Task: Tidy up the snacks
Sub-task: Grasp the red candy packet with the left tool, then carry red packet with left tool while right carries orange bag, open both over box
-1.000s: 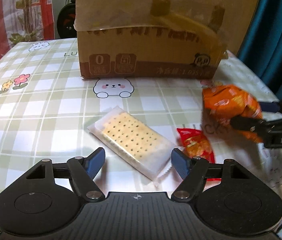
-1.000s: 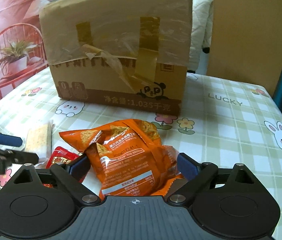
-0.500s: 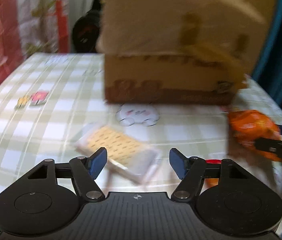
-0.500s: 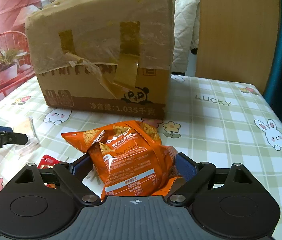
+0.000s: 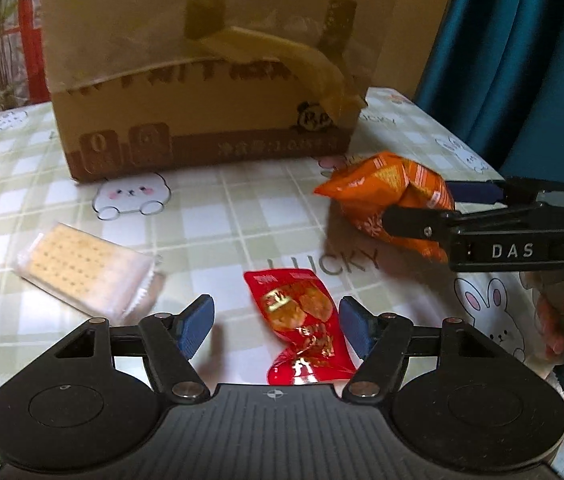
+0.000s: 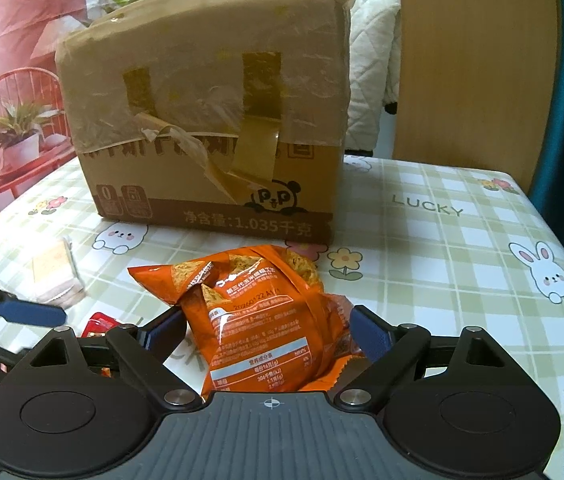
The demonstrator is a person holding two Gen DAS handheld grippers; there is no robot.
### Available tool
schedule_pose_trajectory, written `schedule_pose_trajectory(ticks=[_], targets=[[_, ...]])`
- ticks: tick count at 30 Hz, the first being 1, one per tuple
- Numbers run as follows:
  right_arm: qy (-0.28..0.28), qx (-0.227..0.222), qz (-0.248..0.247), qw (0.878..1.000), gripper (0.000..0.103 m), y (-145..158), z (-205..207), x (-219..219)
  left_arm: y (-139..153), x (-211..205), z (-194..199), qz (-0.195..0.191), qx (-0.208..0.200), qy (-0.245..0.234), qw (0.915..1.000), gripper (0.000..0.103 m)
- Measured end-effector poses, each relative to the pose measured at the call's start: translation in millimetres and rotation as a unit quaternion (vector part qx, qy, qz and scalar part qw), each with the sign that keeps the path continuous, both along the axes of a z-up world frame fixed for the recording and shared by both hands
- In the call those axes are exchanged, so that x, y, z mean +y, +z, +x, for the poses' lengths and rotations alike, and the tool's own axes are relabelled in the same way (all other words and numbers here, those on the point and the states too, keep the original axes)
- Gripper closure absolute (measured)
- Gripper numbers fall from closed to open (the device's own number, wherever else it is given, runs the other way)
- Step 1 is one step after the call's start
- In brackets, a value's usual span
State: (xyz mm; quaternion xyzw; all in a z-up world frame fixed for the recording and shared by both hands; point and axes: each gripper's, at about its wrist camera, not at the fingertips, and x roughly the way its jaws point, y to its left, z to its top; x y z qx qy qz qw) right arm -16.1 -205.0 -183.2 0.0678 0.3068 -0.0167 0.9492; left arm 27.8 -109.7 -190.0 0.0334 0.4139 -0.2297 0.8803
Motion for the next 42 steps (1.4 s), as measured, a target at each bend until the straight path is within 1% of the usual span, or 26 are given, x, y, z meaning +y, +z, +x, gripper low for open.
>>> schedule_pose_trajectory(ticks=[4,6,8,9,10,12,14,16,21,26,28,29,30,32,33,37,42], targets=[[-0.001,-0.002,0.002,1.000,0.017,0,1,0,-13,-7,-1,0.014,0.004,-0.007,0.9999,0.032],[-0.002,-0.002,0.002,1.000,0.017,0,0,0,-16,-11,-3,0.024,-0.010,-0.008,0.9996,0.033],[-0.002,-0.002,0.003,1.000,0.017,-1,1,1,-17,-13,-4,0.031,-0.018,-0.005,0.9994,0.039],[-0.001,-0.002,0.002,1.000,0.017,-1,1,1,-17,-13,-3,0.026,-0.020,-0.003,0.9995,0.053],[-0.001,-0.002,0.001,1.000,0.017,-1,1,2,-17,-10,-2,0.019,-0.020,0.002,0.9996,0.059],[0.001,-0.002,-0.001,1.000,0.017,-1,1,2,-14,0,1,-0.001,-0.012,0.012,0.9999,0.064],[0.002,0.000,-0.007,1.000,0.017,-1,3,2,-12,5,0,-0.001,-0.017,0.022,0.9996,0.067],[0.005,0.002,-0.013,1.000,0.016,-1,6,2,-11,7,-1,-0.001,-0.026,0.027,0.9993,0.074],[0.007,0.005,-0.030,1.000,0.010,-2,15,4,-7,11,-2,-0.002,-0.039,0.031,0.9988,0.077],[0.019,0.002,-0.060,0.998,0.009,-2,26,10,-5,16,-3,-0.010,-0.046,0.034,0.9983,0.081],[0.027,0.008,-0.060,0.998,0.017,-5,29,11,-4,16,-4,-0.013,-0.051,0.033,0.9981,0.084],[0.026,0.004,-0.061,0.998,0.018,-5,29,11,-3,16,-5,-0.014,-0.055,0.032,0.9979,0.084],[0.028,0.002,-0.059,0.998,0.023,-4,28,10,-2,16,-6,-0.016,-0.058,0.032,0.9977,0.084],[0.031,0.001,-0.049,0.998,0.028,-2,26,9,1,18,-7,-0.019,-0.064,0.034,0.9972,0.084],[0.033,-0.001,-0.048,0.998,0.033,-1,25,9,2,18,-8,-0.020,-0.068,0.035,0.9969,0.084],[0.034,-0.013,-0.047,0.998,0.036,6,18,10,11,21,-11,-0.027,-0.084,0.040,0.9953,0.084],[0.028,-0.037,-0.046,0.998,0.038,21,9,12,23,25,-12,-0.033,-0.106,0.047,0.9927,0.084]])
